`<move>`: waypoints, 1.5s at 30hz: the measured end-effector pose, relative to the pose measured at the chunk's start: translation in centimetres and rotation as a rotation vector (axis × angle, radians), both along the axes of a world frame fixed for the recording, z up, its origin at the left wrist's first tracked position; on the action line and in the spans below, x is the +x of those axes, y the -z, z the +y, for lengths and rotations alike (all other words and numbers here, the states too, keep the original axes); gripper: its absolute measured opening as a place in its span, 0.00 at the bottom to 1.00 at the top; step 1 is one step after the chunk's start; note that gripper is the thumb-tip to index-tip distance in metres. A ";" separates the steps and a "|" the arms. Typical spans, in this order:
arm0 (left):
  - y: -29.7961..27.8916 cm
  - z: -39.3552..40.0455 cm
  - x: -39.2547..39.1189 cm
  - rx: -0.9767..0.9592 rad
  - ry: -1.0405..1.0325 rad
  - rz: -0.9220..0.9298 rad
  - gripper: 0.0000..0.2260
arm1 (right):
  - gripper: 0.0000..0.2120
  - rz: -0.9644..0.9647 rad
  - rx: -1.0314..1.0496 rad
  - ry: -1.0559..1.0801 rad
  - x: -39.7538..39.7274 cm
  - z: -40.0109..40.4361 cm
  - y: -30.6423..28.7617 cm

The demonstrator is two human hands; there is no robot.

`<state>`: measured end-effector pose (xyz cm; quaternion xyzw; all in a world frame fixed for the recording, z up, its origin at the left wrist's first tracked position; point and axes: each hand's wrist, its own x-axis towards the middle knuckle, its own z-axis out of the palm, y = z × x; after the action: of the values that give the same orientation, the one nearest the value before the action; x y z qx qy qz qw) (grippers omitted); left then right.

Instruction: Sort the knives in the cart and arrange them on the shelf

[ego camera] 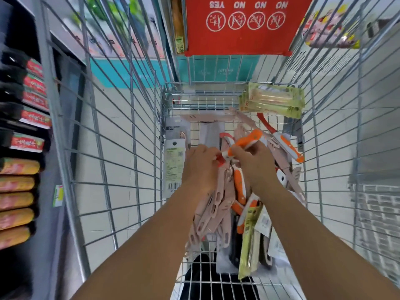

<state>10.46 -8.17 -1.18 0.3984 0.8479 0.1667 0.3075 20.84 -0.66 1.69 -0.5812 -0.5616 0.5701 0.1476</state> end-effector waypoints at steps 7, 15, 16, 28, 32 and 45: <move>0.7 -3.6 -1.3 -0.400 -0.145 0.166 0.29 | 0.06 0.043 0.504 -0.200 0.1 -2.0 -1.6; 0.4 -5.5 -1.2 -0.435 -0.130 0.099 0.35 | 0.09 -0.203 0.598 -0.805 4.0 -9.3 2.7; 0.2 -5.6 -1.1 -0.407 -0.187 0.090 0.34 | 0.10 -0.227 0.573 -0.808 4.1 -9.9 2.8; -0.7 -7.0 1.0 -0.362 0.232 0.260 0.26 | 0.08 -0.350 0.471 -0.673 4.4 -11.1 2.6; -1.3 -7.8 3.1 -0.265 0.130 0.303 0.28 | 0.15 -0.475 0.350 -0.487 4.2 -10.0 2.8; -0.7 -9.4 6.1 -0.385 0.196 0.251 0.19 | 0.10 -0.598 0.233 -0.530 4.8 -10.9 4.0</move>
<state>16.56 -17.61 -0.49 0.4303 0.8530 -0.0794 0.2847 25.63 -11.51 -2.26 -0.5357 -0.7708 0.3271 -0.1090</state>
